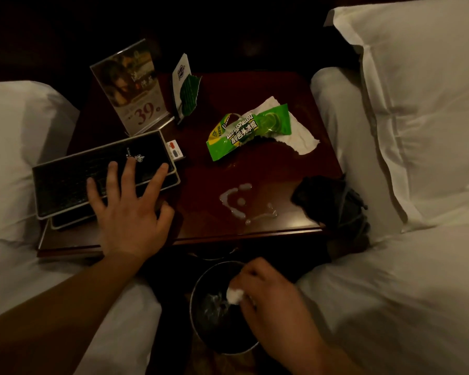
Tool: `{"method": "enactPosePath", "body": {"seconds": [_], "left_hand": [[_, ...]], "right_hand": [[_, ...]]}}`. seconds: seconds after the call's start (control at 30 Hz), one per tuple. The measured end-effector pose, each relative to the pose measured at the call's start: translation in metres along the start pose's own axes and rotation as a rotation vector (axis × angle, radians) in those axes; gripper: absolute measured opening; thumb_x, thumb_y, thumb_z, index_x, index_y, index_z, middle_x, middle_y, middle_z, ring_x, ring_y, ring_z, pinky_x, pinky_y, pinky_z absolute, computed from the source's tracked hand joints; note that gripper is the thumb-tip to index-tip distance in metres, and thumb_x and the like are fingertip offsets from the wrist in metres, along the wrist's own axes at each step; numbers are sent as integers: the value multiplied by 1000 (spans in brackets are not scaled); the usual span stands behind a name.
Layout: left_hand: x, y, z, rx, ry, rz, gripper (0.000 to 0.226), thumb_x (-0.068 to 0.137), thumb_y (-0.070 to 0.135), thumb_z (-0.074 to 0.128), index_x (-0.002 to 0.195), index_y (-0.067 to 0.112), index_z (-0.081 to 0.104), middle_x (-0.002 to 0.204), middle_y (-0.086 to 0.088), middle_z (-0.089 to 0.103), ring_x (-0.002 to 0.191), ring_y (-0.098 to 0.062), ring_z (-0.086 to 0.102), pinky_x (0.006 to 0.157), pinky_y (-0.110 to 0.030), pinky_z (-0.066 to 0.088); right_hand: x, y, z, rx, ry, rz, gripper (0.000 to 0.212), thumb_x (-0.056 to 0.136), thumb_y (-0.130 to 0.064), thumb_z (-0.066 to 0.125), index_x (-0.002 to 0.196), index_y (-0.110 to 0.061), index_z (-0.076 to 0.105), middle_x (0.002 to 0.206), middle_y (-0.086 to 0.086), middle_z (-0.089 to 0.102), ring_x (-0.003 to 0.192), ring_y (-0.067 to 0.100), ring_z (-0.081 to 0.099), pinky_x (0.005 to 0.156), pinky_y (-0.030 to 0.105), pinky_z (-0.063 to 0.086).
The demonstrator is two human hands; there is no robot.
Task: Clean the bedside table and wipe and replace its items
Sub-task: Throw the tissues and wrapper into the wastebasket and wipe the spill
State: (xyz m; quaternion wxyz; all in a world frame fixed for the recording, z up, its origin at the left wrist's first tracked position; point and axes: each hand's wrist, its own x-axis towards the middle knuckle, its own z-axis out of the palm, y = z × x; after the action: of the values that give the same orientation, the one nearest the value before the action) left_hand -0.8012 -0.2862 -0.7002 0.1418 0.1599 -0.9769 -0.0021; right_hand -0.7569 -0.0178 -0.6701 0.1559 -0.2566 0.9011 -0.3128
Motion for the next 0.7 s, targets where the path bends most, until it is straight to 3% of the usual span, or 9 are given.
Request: {"method": "enactPosePath", "body": {"seconds": [0.1,0.2,0.37,0.5,0.7], "left_hand": [[1,1,0,-15,1,-4,65,87,46,39,152,42,29,160,-14,24,151,-37,11,117,-66,2],[0,3,1,-4,-1,2,66,87,46,39,152,42,28,159,-15,25,151,-38,12,117,-67,4],[-2,-3,3,19,8,8,66,87,46,40,152,42,27,159,-15,26,150,-38,13,116,-67,6],[-3,-1,4,9,4,8,66,87,46,39,152,42,28,159,-15,26,150,-38,14,116,-67,5],[-12,-4,4,15,-2,13,66,87,47,38,152,42,28,159,-15,26,150,-39,13,117,-65,3]], "right_hand": [[3,21,42,-34,-154,85,36,88,-6,51,115,-24,67,117,-1,55,100,17,60,86,21,47],[9,40,71,-56,-266,145,45,89,-5,49,127,-26,61,127,1,51,106,21,59,92,23,46],[15,52,91,-26,-308,197,44,90,-6,51,128,-25,60,132,1,50,110,19,59,97,22,45],[14,42,72,-14,-197,143,41,90,-10,53,127,-25,61,128,-2,53,111,15,58,95,19,44],[47,0,-18,-27,114,-14,30,87,-21,64,116,-31,63,104,-12,57,89,1,55,76,9,43]]}}
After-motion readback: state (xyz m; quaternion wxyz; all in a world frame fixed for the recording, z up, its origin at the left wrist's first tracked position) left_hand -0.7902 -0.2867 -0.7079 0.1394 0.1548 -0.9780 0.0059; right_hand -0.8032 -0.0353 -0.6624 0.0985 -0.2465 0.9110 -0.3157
